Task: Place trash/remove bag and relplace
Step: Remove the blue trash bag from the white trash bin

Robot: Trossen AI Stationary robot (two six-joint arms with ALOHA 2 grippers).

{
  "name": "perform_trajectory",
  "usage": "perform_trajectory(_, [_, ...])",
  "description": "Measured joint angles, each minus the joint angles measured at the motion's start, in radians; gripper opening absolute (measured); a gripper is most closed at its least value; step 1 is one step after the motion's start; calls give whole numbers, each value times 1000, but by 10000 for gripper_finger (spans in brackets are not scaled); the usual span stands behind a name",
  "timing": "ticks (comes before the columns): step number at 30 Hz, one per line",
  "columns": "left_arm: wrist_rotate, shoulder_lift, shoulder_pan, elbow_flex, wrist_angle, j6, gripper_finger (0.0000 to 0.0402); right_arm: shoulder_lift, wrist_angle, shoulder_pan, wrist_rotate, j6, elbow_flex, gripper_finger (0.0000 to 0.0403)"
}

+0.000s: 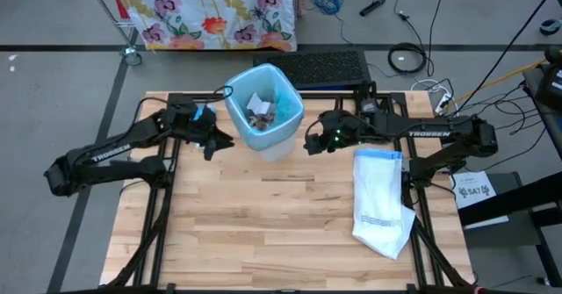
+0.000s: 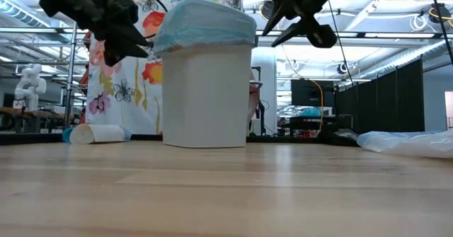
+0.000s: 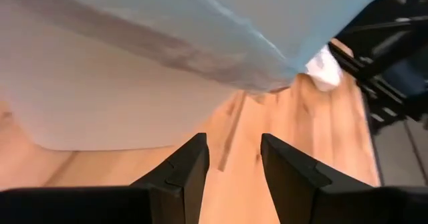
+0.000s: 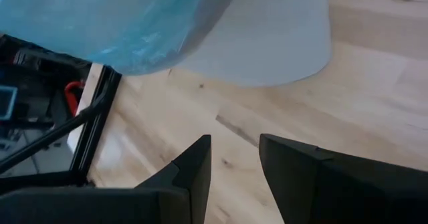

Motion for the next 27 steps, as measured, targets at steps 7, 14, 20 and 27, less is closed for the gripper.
perform_trajectory(7, [-16, -39, -15, 0, 7, -68, 142, 0, -26, 9, 40, -5, 0, 118])
perform_trajectory(14, [-18, -17, -19, 0, 5, -248, 142, 0, -30, 6, 39, -97, 0, 118])
perform_trajectory(20, [-21, 1, -19, 0, 78, -269, 142, 0, -30, 10, 7, -174, 0, 118])
perform_trajectory(27, [-20, 7, -19, 1, 177, -360, 142, 0, -30, 10, -19, -217, 0, 118])
